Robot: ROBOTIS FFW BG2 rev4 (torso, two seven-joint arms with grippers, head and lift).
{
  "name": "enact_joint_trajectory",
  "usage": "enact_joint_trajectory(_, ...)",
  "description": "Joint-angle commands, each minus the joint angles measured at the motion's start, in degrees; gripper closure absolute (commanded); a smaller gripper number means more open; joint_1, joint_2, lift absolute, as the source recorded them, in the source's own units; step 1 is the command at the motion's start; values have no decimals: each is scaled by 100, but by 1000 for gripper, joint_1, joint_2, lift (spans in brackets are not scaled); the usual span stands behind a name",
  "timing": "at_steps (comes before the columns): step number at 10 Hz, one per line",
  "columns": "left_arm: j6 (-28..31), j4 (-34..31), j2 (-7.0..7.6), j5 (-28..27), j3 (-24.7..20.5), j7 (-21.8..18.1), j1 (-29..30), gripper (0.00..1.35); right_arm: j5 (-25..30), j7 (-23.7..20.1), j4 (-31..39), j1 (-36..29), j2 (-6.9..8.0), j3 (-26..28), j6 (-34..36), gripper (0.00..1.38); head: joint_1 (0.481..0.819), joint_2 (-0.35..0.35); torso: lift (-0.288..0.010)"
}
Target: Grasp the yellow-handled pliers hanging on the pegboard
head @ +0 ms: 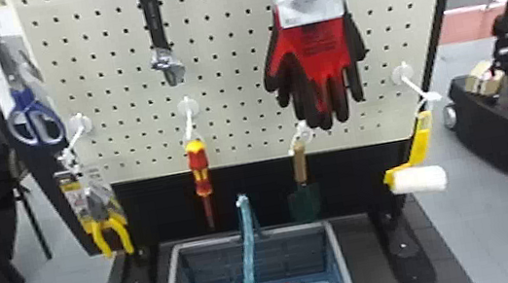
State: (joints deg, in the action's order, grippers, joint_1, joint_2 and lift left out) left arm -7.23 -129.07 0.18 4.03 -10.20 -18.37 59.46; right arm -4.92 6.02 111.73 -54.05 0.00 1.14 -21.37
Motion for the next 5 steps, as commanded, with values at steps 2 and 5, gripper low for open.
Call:
enact_joint_trajectory(2, 3, 4, -10, -8, 9, -9, 1, 150, 0, -4, 0, 24, 5, 0, 1, 121, 549, 0, -100)
enact_joint_trajectory(5, -6, 4, -10, -8, 0, -9, -12, 150, 0, -22, -14, 37, 5, 0, 27, 121, 549, 0, -100)
